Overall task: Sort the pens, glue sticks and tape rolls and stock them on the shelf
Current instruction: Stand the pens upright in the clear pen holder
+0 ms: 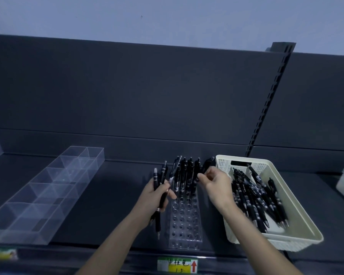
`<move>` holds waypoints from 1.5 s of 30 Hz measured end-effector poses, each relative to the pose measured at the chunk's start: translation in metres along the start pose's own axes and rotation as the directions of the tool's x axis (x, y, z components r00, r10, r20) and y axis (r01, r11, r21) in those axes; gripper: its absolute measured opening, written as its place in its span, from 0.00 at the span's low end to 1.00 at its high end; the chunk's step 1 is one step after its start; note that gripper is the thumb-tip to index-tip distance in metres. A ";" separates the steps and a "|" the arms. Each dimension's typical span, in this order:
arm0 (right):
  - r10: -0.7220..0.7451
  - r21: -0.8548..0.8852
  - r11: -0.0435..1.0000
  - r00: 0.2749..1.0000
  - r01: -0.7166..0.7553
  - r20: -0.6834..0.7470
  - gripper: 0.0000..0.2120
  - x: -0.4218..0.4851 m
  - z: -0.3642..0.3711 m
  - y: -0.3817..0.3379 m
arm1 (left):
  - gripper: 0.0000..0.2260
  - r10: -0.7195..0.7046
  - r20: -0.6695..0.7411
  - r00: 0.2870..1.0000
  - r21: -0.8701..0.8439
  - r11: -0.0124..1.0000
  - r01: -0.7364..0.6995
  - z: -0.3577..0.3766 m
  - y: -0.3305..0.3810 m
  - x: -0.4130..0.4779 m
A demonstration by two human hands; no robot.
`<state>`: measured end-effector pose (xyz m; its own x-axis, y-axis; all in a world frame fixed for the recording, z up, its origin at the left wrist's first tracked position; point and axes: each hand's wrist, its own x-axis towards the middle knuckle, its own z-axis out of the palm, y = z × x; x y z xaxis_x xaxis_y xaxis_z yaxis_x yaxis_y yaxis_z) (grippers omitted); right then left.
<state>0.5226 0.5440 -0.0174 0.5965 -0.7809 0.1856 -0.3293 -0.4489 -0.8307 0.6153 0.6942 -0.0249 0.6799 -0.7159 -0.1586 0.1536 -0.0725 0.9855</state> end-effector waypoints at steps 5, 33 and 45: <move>-0.115 -0.203 0.972 0.993 0.117 0.021 0.08 0.001 0.013 -0.005 | 0.08 0.049 -0.010 0.999 0.054 0.997 -0.048 -0.004 -0.007 0.002; -0.057 -0.366 0.927 0.994 0.087 0.093 0.11 -0.005 0.029 0.013 | 0.06 0.075 -0.050 0.996 -0.055 0.995 -0.078 -0.011 -0.013 0.009; -0.006 0.326 0.944 0.983 -0.055 0.184 0.14 -0.028 0.005 -0.022 | 0.07 0.164 0.109 0.980 0.035 0.985 -0.169 0.019 -0.004 -0.001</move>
<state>0.5165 0.5782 -0.0065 0.7233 -0.6845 0.0907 -0.1048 -0.2387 -0.9654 0.6008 0.6821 -0.0278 0.6139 -0.7893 0.0126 0.0116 0.0250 0.9996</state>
